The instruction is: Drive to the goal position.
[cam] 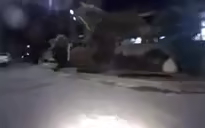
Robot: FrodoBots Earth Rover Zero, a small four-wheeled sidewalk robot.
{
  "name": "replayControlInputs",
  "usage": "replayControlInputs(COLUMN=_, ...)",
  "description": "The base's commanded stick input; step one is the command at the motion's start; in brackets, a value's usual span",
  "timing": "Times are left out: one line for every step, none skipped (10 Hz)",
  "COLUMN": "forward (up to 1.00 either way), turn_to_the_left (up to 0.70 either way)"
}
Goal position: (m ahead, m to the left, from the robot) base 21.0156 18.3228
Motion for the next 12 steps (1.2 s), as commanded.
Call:
replayControlInputs(forward=0.98, turn_to_the_left=0.38)
replayControlInputs(forward=0.98, turn_to_the_left=0.38)
replayControlInputs(forward=0.98, turn_to_the_left=0.38)
replayControlInputs(forward=0.98, turn_to_the_left=0.38)
replayControlInputs(forward=0.98, turn_to_the_left=0.38)
replayControlInputs(forward=0.98, turn_to_the_left=0.38)
replayControlInputs(forward=0.98, turn_to_the_left=0.38)
replayControlInputs(forward=0.98, turn_to_the_left=0.38)
replayControlInputs(forward=0.98, turn_to_the_left=0.38)
replayControlInputs(forward=0.98, turn_to_the_left=0.38)
replayControlInputs(forward=0.98, turn_to_the_left=0.38)
replayControlInputs(forward=0.98, turn_to_the_left=0.38)
